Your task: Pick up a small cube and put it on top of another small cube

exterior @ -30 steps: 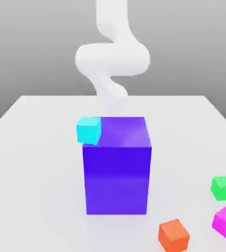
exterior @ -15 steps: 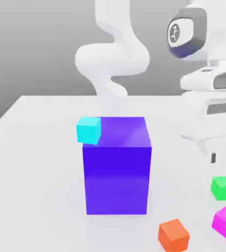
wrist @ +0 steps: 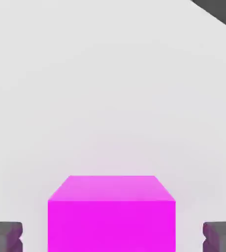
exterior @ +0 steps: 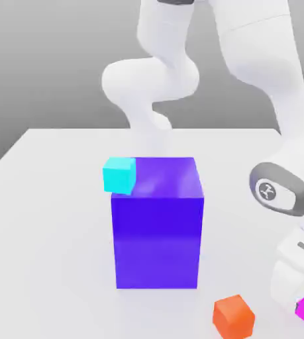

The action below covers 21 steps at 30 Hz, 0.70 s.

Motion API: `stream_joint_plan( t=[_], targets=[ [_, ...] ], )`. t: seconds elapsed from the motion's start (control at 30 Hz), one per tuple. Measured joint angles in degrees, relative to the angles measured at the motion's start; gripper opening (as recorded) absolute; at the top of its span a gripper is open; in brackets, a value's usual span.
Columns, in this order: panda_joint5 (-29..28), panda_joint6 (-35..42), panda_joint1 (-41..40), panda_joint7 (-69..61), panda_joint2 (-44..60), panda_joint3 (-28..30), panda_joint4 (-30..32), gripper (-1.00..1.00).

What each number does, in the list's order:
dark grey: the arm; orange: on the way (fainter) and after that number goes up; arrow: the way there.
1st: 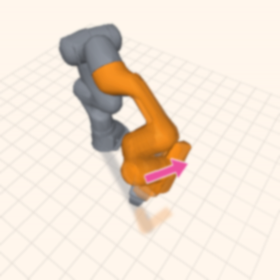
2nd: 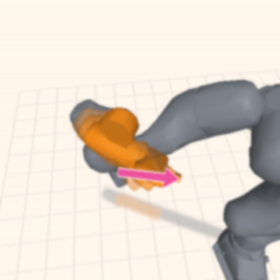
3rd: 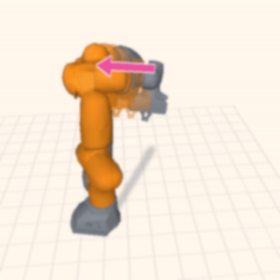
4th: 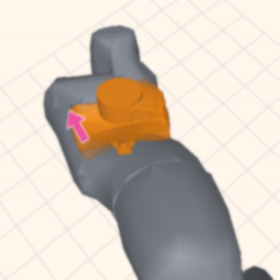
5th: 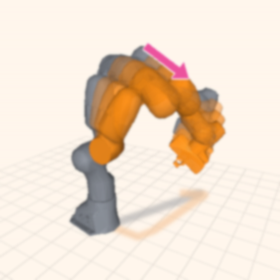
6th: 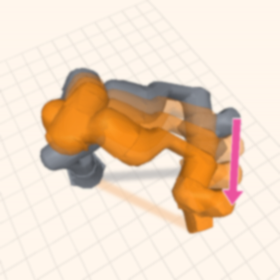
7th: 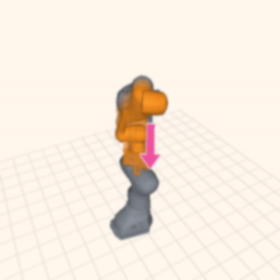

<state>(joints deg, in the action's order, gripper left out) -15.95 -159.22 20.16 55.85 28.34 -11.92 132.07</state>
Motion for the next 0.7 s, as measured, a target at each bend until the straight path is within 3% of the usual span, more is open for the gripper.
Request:
stream_joint_plan(
  t=[0.13, 0.27, 0.53, 0.7],
  targets=[
    [-0.2, -0.3, 0.1, 0.2, 0.4, 0.1, -0.1, -1.0],
    [3.4, 4.9, -2.2, -2.5, -6.5, -2.9, 1.6, -1.0],
    [11.9, 8.4, 1.1, -10.7, -23.1, -12.4, 14.0, -1.0],
    [15.9, 7.9, 2.0, -13.9, -23.0, -13.8, 15.5, -1.0]
  ],
)
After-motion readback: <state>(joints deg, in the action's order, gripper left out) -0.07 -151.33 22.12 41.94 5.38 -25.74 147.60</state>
